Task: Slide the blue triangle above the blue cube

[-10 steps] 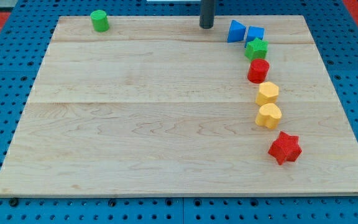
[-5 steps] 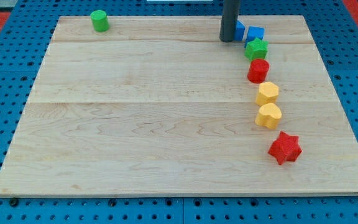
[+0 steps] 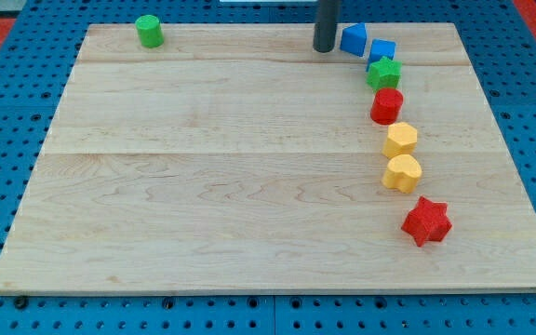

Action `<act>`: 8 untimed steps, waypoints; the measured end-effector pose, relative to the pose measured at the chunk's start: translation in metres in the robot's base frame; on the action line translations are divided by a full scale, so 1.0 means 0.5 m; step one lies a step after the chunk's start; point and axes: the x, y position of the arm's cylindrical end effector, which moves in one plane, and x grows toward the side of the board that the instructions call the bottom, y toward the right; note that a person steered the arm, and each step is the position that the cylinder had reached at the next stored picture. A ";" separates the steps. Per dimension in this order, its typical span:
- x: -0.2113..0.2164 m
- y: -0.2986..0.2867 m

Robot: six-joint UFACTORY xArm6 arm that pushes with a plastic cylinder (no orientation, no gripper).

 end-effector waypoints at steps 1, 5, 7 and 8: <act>-0.042 0.019; -0.013 0.106; -0.013 0.114; -0.013 0.137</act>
